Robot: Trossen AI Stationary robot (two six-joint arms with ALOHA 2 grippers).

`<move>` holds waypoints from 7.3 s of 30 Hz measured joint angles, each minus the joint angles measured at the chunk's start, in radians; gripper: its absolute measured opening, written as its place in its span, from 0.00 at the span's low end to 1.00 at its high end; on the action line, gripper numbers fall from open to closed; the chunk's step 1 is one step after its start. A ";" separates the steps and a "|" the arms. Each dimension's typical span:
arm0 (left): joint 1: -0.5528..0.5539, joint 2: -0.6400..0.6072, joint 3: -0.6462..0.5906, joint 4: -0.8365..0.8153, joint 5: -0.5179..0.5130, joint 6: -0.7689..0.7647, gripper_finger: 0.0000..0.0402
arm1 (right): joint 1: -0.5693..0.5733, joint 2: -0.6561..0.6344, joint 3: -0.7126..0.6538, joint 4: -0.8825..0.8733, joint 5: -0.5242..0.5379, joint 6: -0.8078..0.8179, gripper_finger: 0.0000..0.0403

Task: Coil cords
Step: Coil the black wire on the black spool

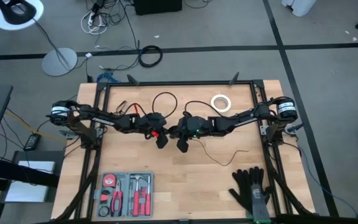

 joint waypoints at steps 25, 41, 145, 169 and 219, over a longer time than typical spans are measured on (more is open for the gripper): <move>-0.016 0.000 -0.002 0.180 -0.018 -0.059 0.00 | 0.009 0.069 0.000 -0.241 -0.061 0.024 0.16; 0.037 -0.001 -0.036 0.310 0.028 -0.061 0.00 | 0.045 0.054 0.000 -0.291 -0.016 0.039 0.17; -0.005 0.001 -0.206 0.411 0.113 0.033 0.00 | 0.067 0.059 0.000 -0.141 0.129 -0.115 0.01; -0.005 0.000 -0.260 0.599 0.182 0.132 0.00 | 0.068 0.061 -0.001 -0.174 0.121 -0.105 0.00; -0.005 -0.002 -0.259 0.533 0.026 0.073 0.00 | 0.179 0.054 0.001 -0.479 0.193 0.070 0.20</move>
